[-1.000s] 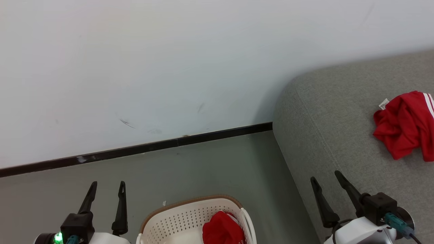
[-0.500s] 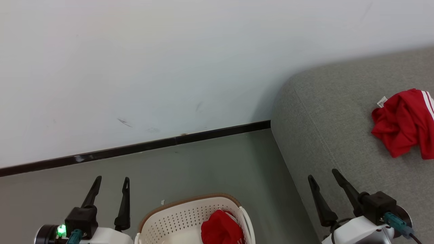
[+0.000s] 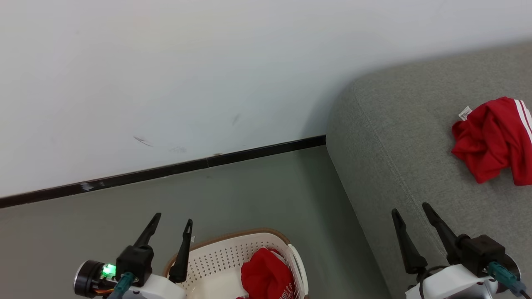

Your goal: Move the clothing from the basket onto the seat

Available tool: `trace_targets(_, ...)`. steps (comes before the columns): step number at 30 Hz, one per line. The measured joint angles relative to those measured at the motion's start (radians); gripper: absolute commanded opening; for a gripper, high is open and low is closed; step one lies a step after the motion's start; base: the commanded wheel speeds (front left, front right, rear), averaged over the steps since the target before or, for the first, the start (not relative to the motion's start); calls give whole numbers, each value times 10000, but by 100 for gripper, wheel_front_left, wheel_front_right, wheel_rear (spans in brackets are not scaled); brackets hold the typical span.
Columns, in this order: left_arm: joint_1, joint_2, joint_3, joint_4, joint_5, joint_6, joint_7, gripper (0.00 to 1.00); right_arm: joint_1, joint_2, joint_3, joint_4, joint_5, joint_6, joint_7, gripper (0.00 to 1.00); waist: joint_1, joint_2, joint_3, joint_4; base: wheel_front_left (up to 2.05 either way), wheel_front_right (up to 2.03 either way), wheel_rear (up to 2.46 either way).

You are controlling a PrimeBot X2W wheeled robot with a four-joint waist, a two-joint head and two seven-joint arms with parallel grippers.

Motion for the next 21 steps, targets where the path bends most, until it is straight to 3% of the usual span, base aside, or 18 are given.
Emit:
trace_targets(10, -458, -232, -842, 1365, 217, -531, 360, 100, 188, 15, -581, -777, -31, 0, 0, 100, 0, 0, 553, -270, 0, 0, 0)
trace_targets(21, -1093, -389, -1317, 2447, 464, -704, 566, 100, 441, 31, -997, -1578, -104, 0, 0, 100, 1, 0, 1297, -654, 0, 0, 0)
